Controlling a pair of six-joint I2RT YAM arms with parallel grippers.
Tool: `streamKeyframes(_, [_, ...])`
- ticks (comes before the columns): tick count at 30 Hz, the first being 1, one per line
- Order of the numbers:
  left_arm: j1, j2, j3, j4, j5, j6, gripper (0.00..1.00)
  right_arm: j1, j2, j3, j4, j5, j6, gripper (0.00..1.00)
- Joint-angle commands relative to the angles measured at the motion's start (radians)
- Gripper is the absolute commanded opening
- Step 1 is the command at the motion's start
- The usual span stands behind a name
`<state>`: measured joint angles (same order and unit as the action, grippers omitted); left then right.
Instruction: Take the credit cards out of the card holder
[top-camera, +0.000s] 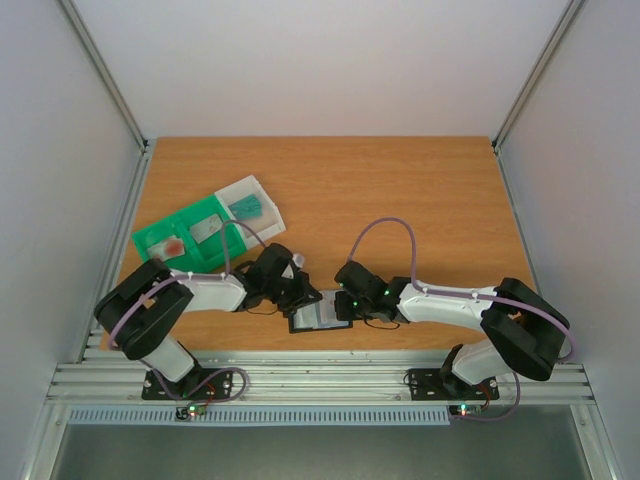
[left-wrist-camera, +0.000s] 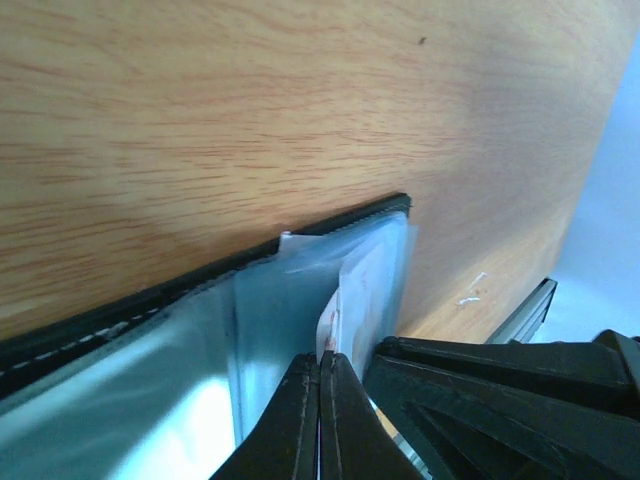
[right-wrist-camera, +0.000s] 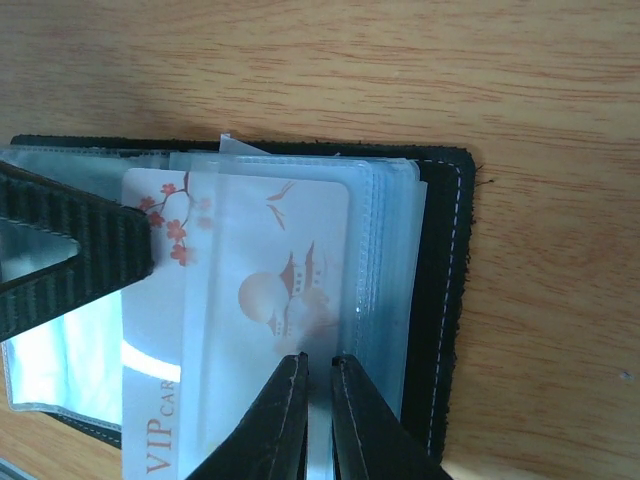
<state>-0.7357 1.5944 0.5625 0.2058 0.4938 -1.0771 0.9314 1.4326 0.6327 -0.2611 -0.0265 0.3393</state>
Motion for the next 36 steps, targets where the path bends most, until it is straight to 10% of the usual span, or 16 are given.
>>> streamKeyframes(1, [-0.006, -0.052, -0.008, -0.031, -0.025, 0.021, 0.00, 0.002, -0.008, -0.018, -0.022, 0.023, 0.003, 0.09])
streamKeyframes(23, [0.022, -0.353, 0.038, -0.472, -0.178, 0.210, 0.00, 0.000, -0.185, 0.002, -0.102, 0.049, -0.077, 0.14])
streamKeyframes(36, [0.024, -0.493, 0.134, -0.650, 0.000, 0.356, 0.00, 0.000, -0.413, 0.037, -0.211, -0.194, -0.265, 0.28])
